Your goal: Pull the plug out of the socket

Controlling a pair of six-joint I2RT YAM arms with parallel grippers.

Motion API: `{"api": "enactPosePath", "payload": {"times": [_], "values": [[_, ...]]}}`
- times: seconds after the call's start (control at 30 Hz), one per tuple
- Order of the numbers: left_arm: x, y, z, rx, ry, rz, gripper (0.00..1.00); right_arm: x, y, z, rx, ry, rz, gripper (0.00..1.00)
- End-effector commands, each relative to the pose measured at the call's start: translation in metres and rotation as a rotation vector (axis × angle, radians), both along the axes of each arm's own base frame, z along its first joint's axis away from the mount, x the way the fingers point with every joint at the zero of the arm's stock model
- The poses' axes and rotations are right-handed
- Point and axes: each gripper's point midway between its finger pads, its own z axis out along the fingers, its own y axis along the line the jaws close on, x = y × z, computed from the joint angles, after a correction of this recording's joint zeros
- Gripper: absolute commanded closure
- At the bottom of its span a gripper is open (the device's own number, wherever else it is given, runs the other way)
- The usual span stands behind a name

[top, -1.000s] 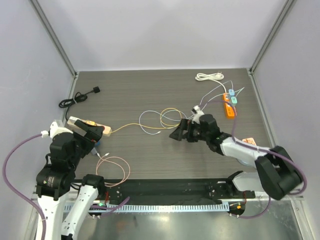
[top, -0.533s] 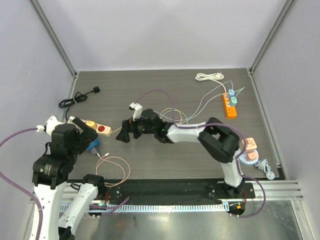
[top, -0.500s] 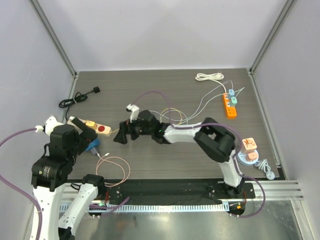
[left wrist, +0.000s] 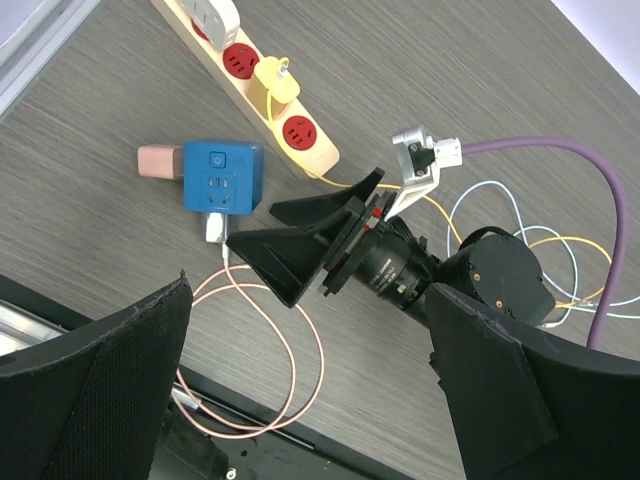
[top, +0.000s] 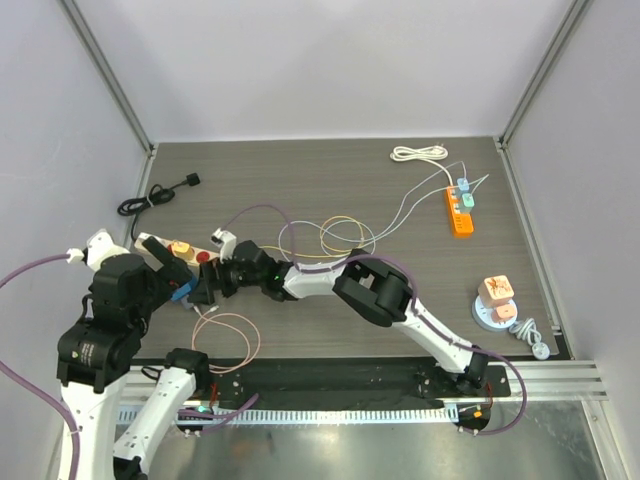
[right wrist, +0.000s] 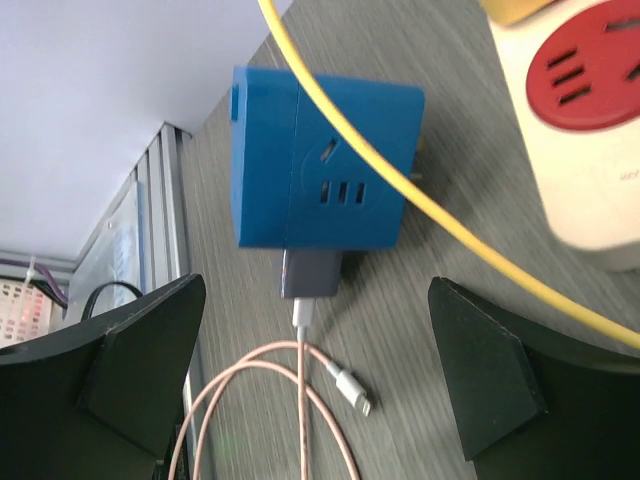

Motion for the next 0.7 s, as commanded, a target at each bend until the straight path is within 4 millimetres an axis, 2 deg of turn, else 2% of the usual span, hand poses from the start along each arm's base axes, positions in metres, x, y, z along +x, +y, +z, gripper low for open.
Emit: {"api": "enactPosePath", "payload": {"times": [0.0, 0.1, 0.13, 0.2, 0.23, 0.43, 0.53, 0.67], "values": [[0.001, 0.004, 0.015, 0.003, -0.068, 0.020, 0.00, 0.013, 0.016, 0.030, 0.095, -0.020, -0.024, 0.01], [-0.003, 0.008, 0.019, 0.003, -0.095, 0.041, 0.00, 0.017, 0.022, 0.032, 0.113, -0.020, -0.036, 0.00], [-0.005, 0.010, 0.021, 0.002, -0.112, 0.044, 0.00, 0.017, 0.024, 0.027, 0.111, -0.006, -0.036, 0.00], [-0.007, 0.010, 0.022, -0.001, -0.123, 0.047, 0.01, 0.019, 0.030, 0.032, 0.122, 0.001, -0.035, 0.00], [-0.008, 0.010, 0.024, -0.006, -0.131, 0.043, 0.00, 0.017, 0.032, 0.024, 0.118, 0.026, -0.033, 0.01], [-0.011, 0.003, 0.021, -0.020, -0.105, 0.010, 0.01, 0.017, 0.045, 0.027, 0.192, 0.116, -0.029, 0.07], [-0.014, 0.005, 0.026, -0.013, -0.116, 0.008, 0.00, 0.016, 0.051, 0.028, 0.214, 0.147, -0.021, 0.16], [-0.019, 0.008, 0.031, -0.002, -0.130, 0.010, 0.01, 0.019, 0.051, 0.027, 0.195, 0.152, -0.034, 0.42]]}}
